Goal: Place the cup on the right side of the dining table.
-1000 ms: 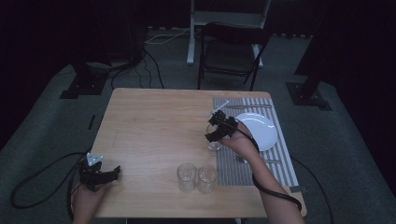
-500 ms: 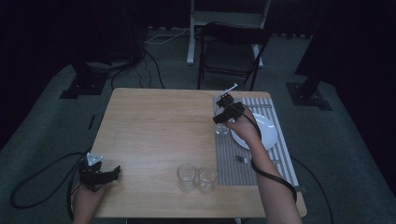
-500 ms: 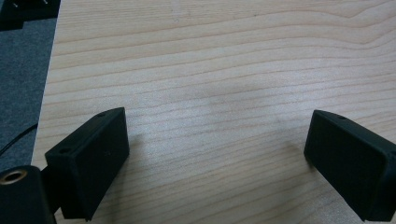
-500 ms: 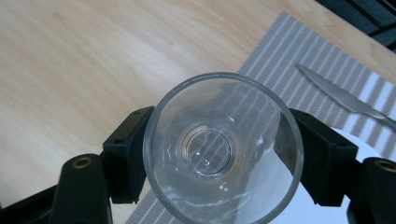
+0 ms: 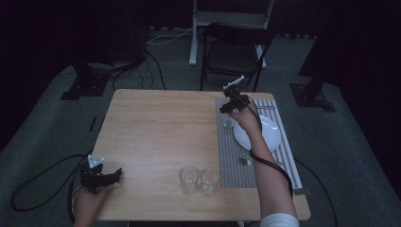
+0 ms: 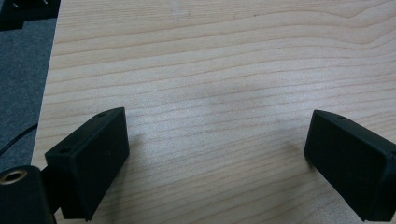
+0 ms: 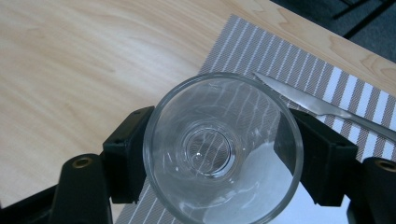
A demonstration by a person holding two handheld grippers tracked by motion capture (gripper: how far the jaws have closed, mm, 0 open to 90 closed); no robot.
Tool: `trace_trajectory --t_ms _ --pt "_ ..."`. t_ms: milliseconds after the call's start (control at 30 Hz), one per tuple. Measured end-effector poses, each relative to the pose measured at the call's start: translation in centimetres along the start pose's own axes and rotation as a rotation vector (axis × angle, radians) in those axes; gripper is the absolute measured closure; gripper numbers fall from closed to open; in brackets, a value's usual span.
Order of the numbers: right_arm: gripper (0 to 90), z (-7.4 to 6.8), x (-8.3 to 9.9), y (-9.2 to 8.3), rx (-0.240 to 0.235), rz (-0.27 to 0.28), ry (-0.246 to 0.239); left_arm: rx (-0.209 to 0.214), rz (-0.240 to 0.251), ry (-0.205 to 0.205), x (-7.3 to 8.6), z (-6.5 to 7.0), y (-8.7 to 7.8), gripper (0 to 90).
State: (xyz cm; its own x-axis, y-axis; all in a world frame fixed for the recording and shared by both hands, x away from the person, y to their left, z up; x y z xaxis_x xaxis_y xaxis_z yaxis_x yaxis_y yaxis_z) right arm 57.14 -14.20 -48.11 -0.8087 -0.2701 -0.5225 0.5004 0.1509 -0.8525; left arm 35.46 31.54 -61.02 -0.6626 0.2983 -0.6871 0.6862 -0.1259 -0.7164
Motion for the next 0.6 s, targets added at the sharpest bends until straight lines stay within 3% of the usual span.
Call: trace_trajectory --t_ms 200,467,600 --pt "28.3 0.9 -0.5 1.3 0.049 0.010 0.023 0.000 -0.001 0.000 0.0 0.0 0.0 7.0" --pt "28.3 1.1 -1.3 2.2 0.008 0.000 0.059 -0.001 0.000 0.000 0.0 0.0 0.0 7.0" --pt "28.3 1.1 -1.6 3.1 0.032 -0.017 0.055 0.000 0.000 0.000 0.0 0.0 0.0 7.0"
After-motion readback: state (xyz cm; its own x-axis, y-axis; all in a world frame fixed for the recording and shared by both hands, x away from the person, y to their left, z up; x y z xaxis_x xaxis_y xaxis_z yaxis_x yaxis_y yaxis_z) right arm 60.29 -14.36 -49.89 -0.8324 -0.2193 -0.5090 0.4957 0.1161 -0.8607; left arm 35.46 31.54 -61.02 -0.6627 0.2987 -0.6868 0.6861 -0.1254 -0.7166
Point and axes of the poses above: each handheld gripper's, and its own axes: y roughly forward along the jaws, x roughly out of its underside, z roughly to its right, the point moved 9 cm from there along y, roughly forward along the jaws, and after that the axes turned 9 degrees about y, right-handed, at the moved point
